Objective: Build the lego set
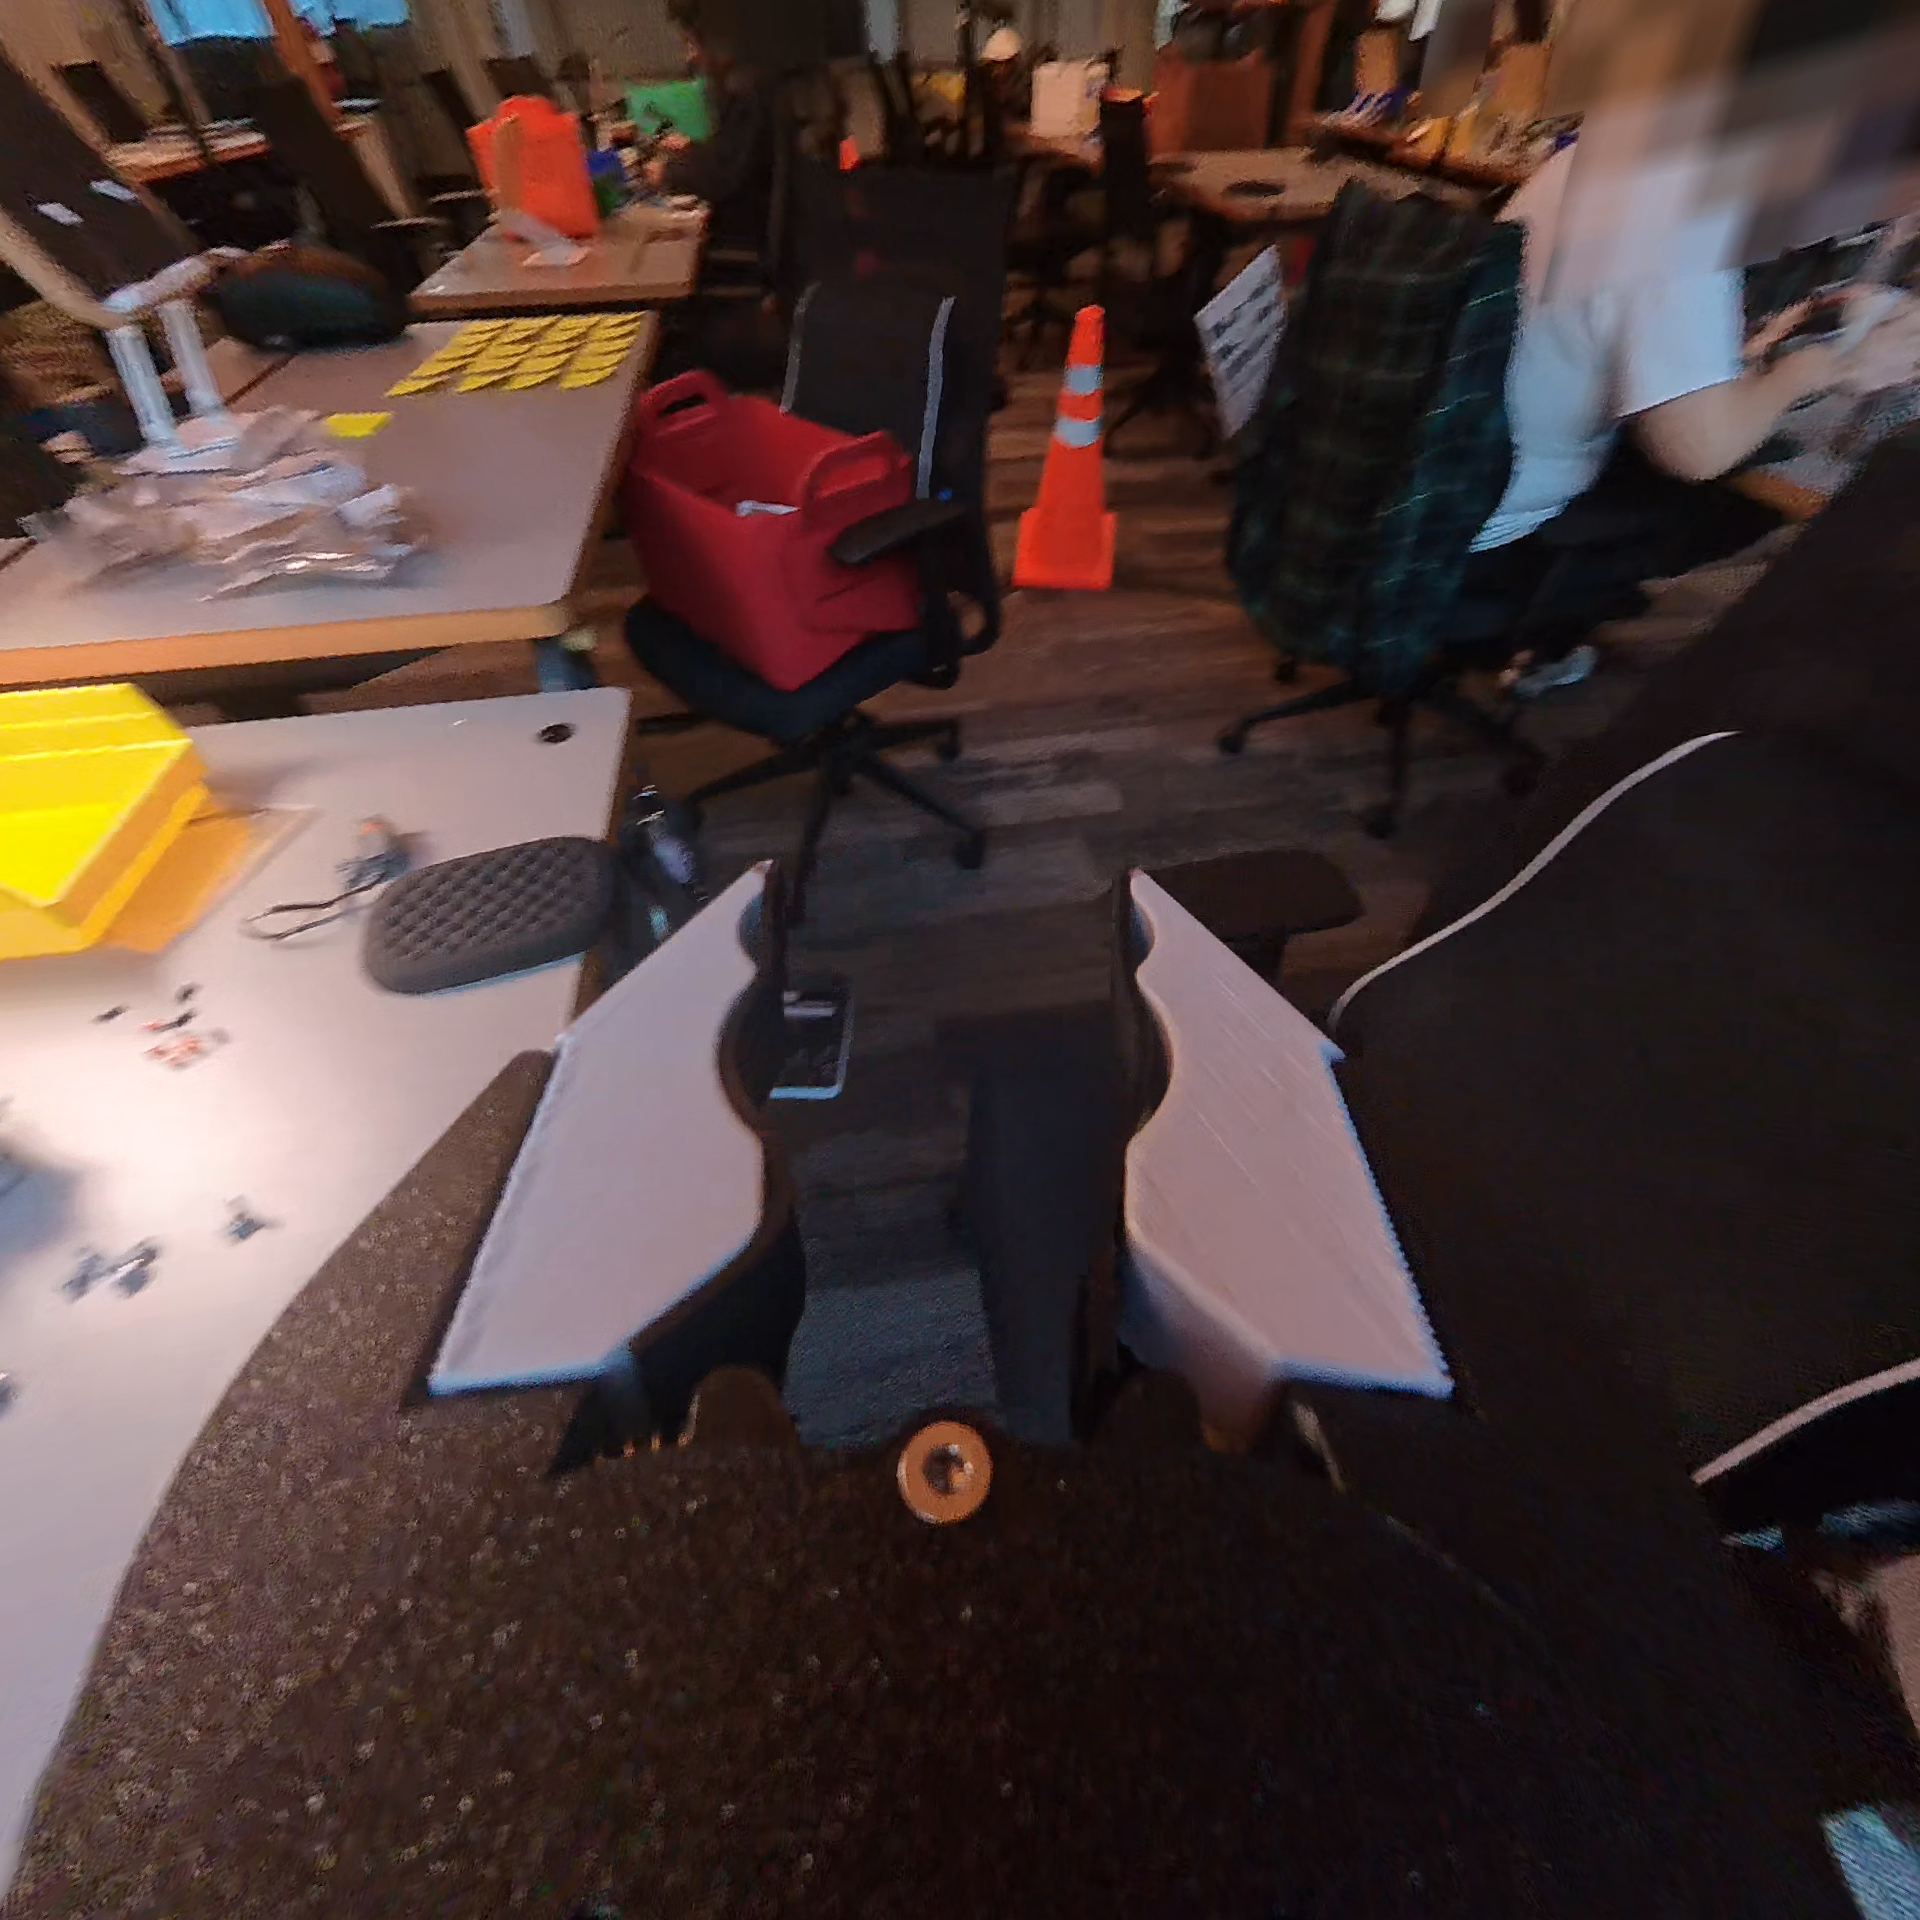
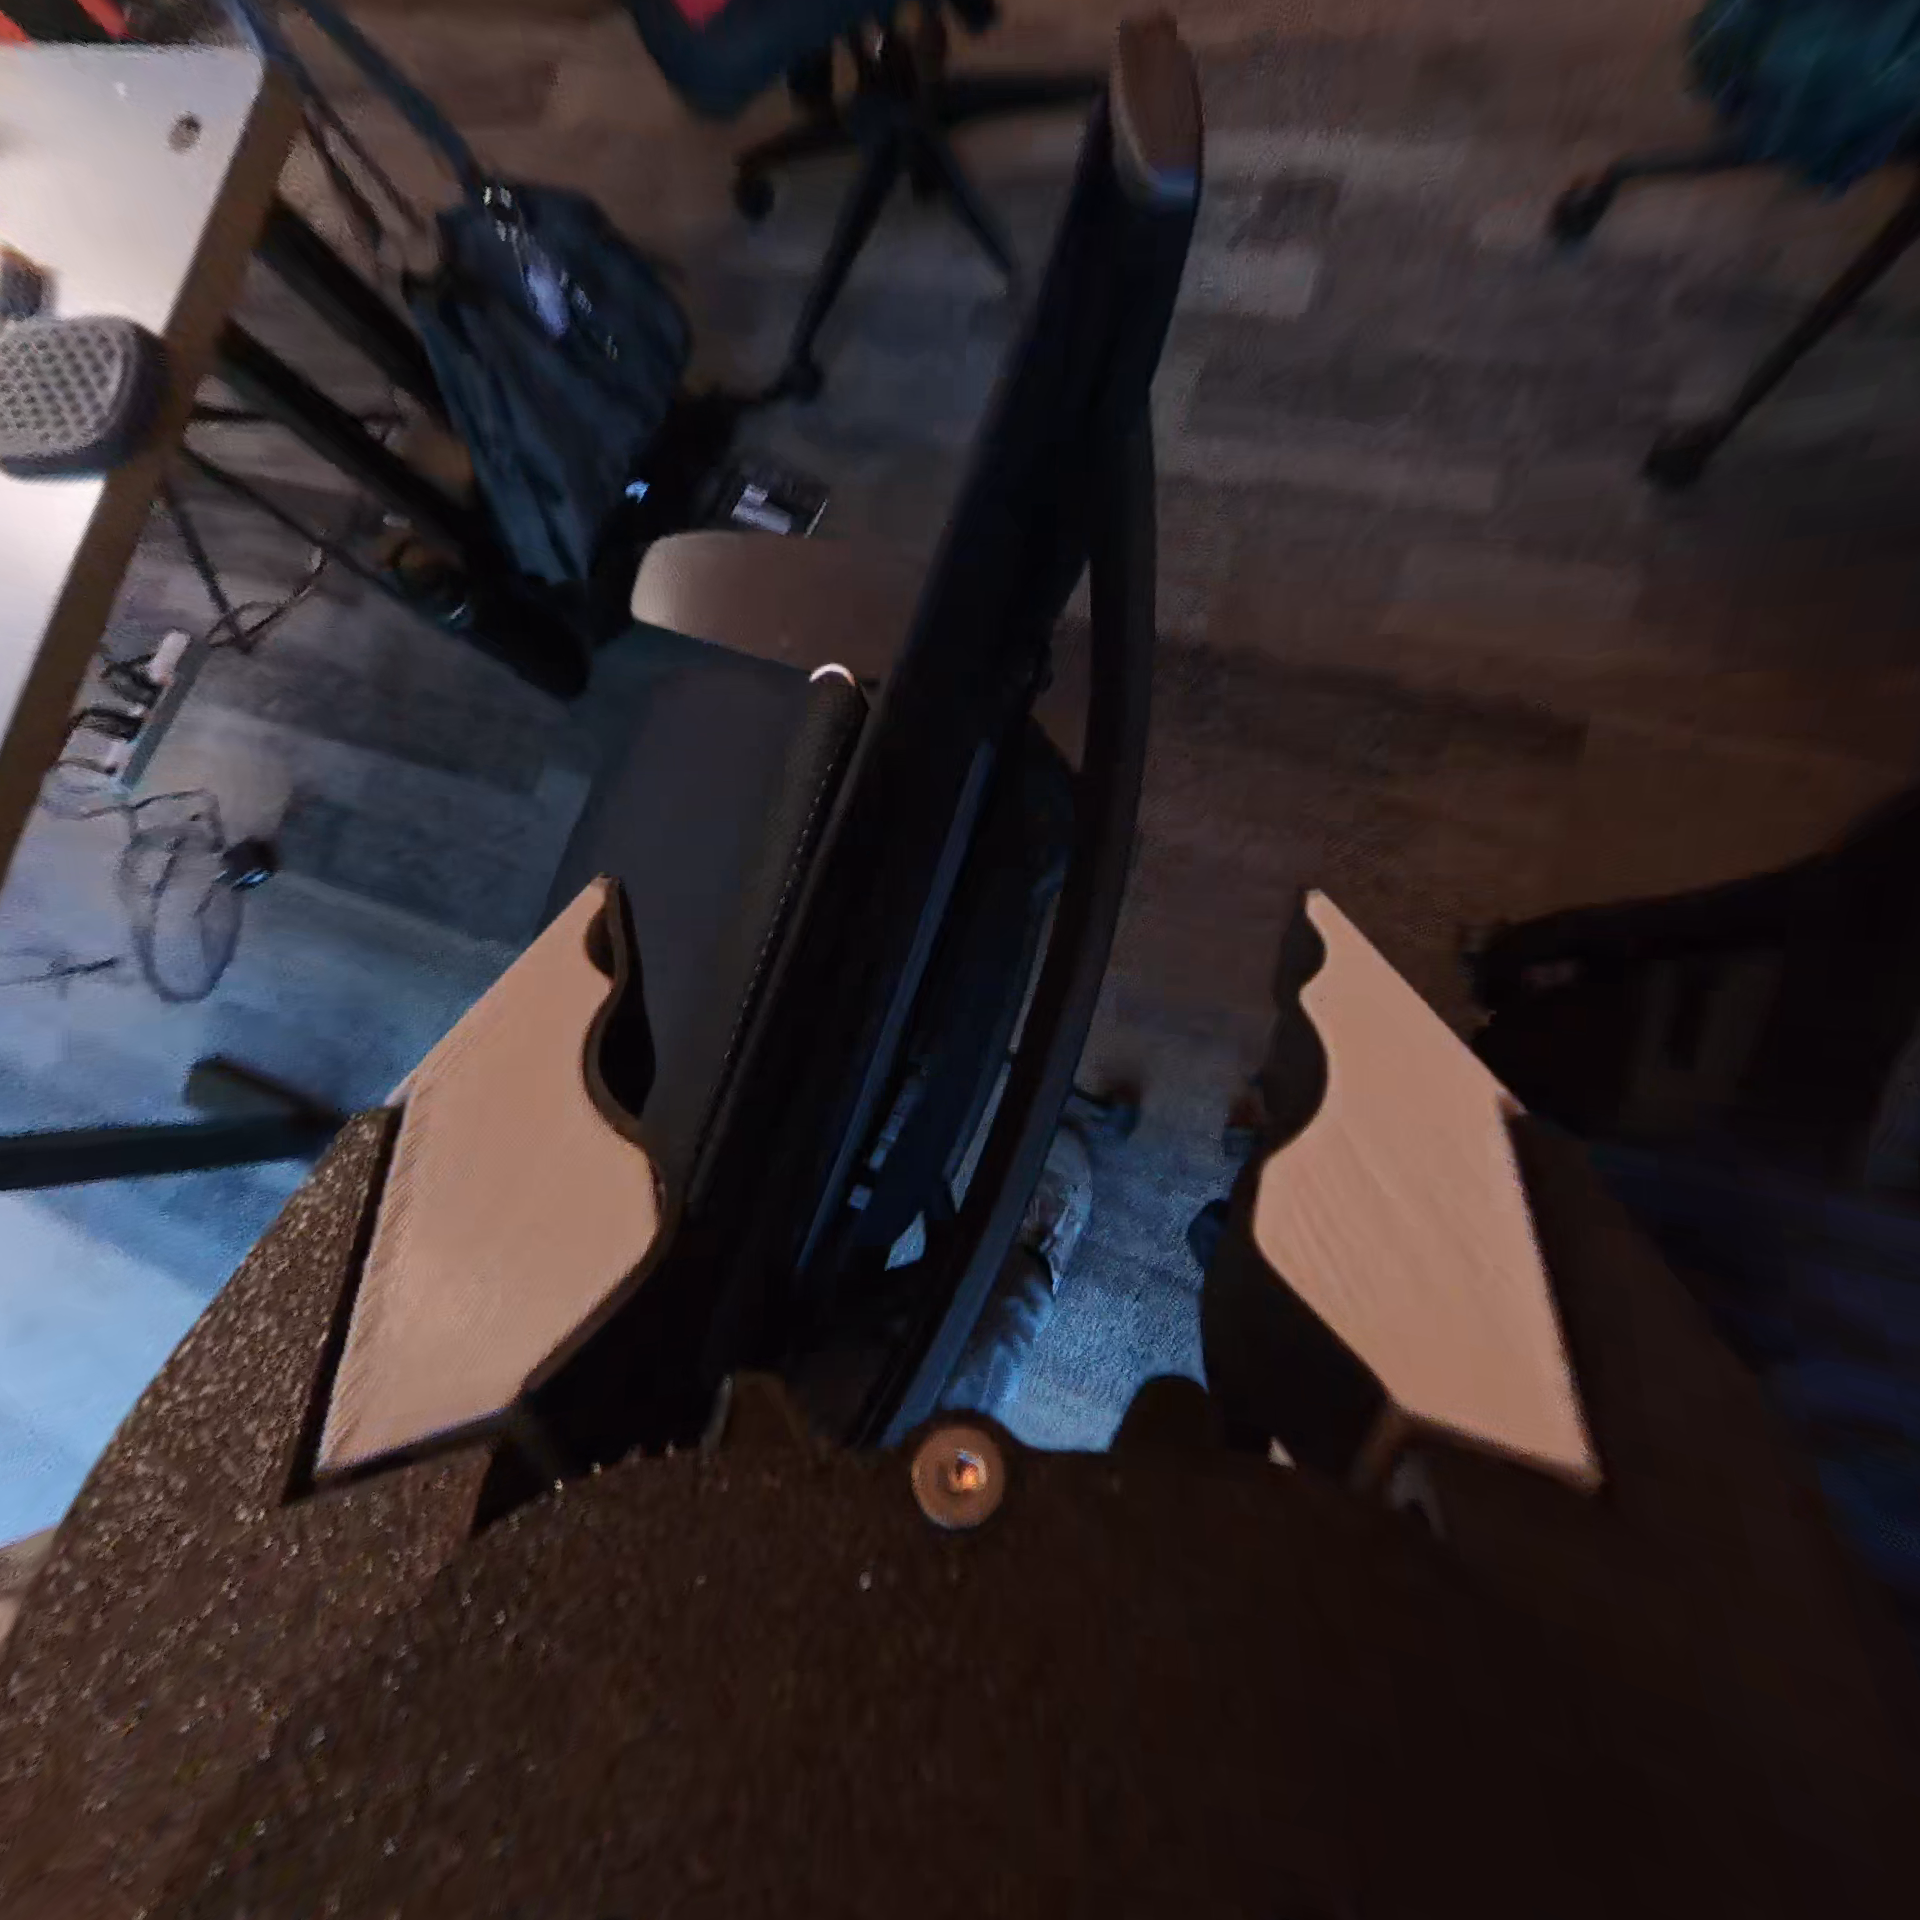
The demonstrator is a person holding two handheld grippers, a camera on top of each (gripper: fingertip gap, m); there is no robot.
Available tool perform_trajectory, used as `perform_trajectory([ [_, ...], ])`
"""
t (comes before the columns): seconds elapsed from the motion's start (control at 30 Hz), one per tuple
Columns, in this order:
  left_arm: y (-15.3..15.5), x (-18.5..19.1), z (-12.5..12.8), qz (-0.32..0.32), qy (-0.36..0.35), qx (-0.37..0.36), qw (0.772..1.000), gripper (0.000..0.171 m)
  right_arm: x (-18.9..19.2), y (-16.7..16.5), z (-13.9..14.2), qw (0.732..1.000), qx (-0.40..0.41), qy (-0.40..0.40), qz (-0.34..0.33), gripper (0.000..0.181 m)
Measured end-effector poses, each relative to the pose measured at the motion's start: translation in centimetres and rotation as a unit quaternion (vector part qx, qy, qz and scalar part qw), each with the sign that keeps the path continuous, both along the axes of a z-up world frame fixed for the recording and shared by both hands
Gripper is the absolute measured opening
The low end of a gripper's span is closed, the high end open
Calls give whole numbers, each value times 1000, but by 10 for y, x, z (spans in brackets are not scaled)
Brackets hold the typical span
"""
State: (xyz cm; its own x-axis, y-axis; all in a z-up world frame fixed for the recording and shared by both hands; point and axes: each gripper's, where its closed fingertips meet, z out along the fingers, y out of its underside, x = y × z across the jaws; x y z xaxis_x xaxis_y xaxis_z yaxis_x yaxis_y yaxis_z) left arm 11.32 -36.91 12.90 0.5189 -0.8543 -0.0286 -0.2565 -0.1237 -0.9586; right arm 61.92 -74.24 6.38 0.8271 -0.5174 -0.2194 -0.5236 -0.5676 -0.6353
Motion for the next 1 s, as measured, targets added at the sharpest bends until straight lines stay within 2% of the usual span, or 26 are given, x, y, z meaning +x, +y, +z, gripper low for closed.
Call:
perform_trajectory([
  [0.1, 15, 1, -2, 61, 30, -4, 998, 61, 2, 33, -43, 991, -22, 116, 65, 96],
  [0.13, 16, 6, -1, 79, 34, -10, 996, 61, 14, 42, -48, 993, -23, 94, 63, 75],
  [0.17, 14, 12, 1, 95, 36, -15, 995, 61, 12, 56, -42, 990, 4, 101, 98, 46],
  [0.2, 12, 18, 5, 107, 38, -18, 993, 61, -2, 74, -36, 980, 35, 152, 124, 25],
  [0.23, 8, 26, 8, 114, 42, -20, 992, 60, -9, 90, -37, 979, 37, 146, 135, 23],
  [0.27, 3, 32, 9, 116, 51, -21, 992, 60, -11, 103, -41, 982, 17, 96, 163, 22],
  [0.3, -2, 38, 11, 115, 64, -19, 991, 60, -14, 119, -39, 980, 15, 79, 183, 21],
  [0.4, -7, 46, 22, 105, 94, -3, 990, 59, -24, 161, -36, 974, 41, 94, 202, 16],
  [0.63, 2, 53, 60, 50, 80, 28, 995, 58, -54, 257, -30, 970, 71, 68, 222, 16],
  [0.73, 1, 74, 74, 24, 50, 42, 998, 58, -72, 298, -30, 968, 86, 63, 229, 20],
  [0.8, 3, 95, 75, 3, 39, 43, 998, 58, -83, 321, -29, 967, 95, 68, 228, 21],
  [0.87, 5, 121, 75, -19, 30, 41, 999, 58, -89, 336, -28, 964, 106, 86, 230, 29],
  [0.93, 8, 149, 81, -37, 16, 47, 998, 57, -87, 340, -19, 958, 115, 70, 252, 41],
  [1.0, 16, 176, 76, -37, 2, 34, 999, 57, -75, 334, 19, 943, 194, 73, 261, 37],
])
